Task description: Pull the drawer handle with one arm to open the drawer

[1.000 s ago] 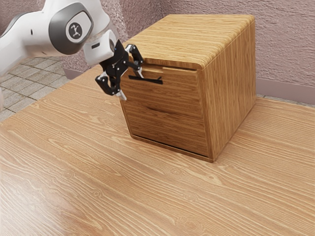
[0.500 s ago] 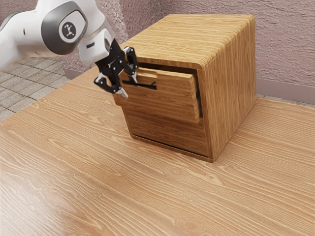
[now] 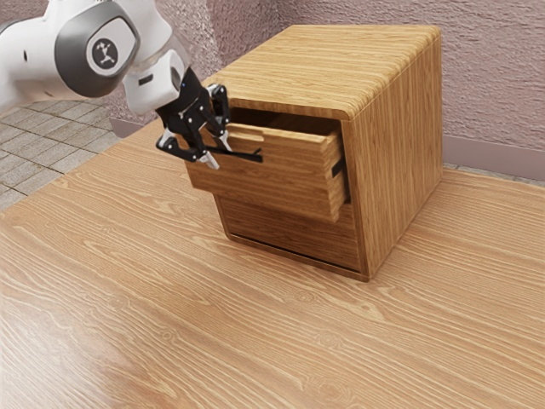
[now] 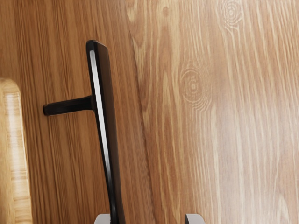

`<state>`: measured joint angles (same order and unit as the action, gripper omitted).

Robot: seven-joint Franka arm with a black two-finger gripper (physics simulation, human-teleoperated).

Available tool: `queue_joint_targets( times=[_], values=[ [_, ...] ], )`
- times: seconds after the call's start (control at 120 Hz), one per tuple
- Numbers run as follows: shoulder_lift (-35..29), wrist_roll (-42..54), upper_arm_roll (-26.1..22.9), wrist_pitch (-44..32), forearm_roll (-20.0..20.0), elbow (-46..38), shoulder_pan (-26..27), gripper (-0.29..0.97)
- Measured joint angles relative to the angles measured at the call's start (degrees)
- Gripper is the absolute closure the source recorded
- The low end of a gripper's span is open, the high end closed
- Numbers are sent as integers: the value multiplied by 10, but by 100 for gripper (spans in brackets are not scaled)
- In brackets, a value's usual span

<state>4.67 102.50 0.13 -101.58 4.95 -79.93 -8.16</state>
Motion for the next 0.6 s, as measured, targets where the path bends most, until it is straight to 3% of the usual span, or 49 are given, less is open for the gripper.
queue_joint_targets(
  times=[0.6],
  values=[
    [-65,-5,1,-14,-1,-81,7,59]
  ],
)
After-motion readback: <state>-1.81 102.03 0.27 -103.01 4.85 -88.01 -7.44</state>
